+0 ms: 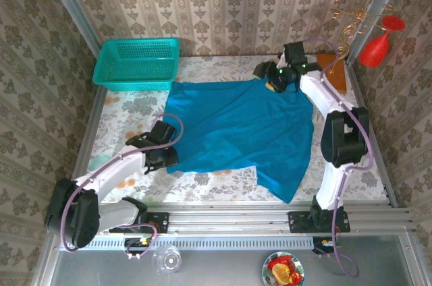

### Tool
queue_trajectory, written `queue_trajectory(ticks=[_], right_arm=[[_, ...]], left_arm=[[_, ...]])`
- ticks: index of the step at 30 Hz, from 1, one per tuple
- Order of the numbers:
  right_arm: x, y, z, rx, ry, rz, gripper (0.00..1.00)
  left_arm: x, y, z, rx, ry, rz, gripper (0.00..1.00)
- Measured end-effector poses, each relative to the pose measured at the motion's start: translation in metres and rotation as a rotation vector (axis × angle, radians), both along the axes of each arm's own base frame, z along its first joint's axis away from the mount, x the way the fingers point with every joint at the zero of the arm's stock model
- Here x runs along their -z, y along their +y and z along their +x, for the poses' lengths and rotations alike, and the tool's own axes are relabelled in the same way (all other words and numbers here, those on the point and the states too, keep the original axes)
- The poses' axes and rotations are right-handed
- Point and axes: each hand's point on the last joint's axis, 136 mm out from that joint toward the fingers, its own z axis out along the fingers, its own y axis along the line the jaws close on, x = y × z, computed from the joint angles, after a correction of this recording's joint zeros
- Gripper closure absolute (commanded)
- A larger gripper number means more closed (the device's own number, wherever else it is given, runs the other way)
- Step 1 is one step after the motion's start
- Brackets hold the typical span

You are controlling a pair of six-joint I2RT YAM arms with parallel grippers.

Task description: Fold the inside-out t-shirt

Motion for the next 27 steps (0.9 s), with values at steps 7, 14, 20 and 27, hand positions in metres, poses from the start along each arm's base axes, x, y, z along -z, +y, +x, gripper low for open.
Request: queue_trajectory(ticks=[7,14,20,27], right_arm=[[0.048,0.031,-0.105,-0.135,0.144,-0.096,0.31],[0.082,0.058,-0.178,-0.259,0.229,-0.18,0.31],[0.106,0.062,-0.208,-0.297,0.291,-0.225,0.31],[0.119,0.058,-0.219,-0.285,0.329,-0.24,0.32]], left_arm=[[0.008,0.003,-0.01,-0.037,0.03,0.091,0.63],[0.015,0.001,-0.008,-0.043,0.072,0.154,0.68],[0.019,0.006,-0.015,-0.042,0.113,0.193,0.71],[0.02,0.011,-0.02,-0.043,0.132,0.217,0.78]])
